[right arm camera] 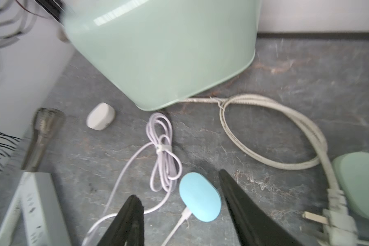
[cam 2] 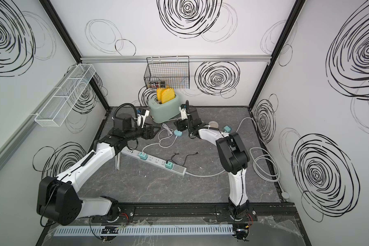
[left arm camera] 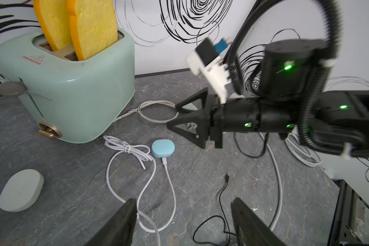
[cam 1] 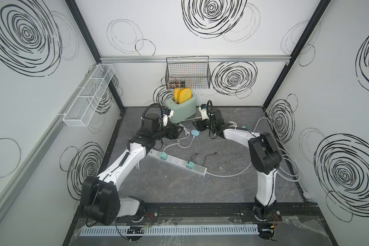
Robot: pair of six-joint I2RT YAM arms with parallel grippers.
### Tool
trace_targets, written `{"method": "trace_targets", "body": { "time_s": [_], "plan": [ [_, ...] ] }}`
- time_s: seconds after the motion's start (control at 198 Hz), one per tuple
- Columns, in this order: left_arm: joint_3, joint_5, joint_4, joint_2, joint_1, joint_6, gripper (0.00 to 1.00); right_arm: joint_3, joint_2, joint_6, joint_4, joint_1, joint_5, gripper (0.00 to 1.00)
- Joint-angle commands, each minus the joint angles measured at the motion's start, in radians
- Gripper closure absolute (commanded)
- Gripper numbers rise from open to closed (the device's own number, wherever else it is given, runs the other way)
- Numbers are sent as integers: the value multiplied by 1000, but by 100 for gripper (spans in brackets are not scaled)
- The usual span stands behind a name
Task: Charge the bluetooth headset
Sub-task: Place the bluetooth headset at the center of the board, then pick up the bluetooth headset from the center of the board.
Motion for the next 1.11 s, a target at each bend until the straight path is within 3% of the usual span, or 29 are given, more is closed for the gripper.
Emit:
{"method": "trace_targets", "body": {
  "time_s": [0.0,0.161,0.388,0.751,0.932,1.104],
  "plan": [
    [29,-37,3,-22,-19,27,26,-4,-108,-11,-35,-32,6,37],
    [45,-91,-33,-12,-61,49,26,71,-182,71,-215,-155,-35,40],
    [67,-108,-52,13,-94,39,27,126,-215,9,-318,-319,-125,41],
    [67,-103,-60,18,-102,55,27,635,137,-174,-729,-332,-109,36],
    [67,-88,-63,18,-101,56,27,887,334,-195,-870,-305,-81,37],
    [65,-83,-63,20,-102,55,27,995,465,-165,-919,-295,-50,36]
  ]
}}
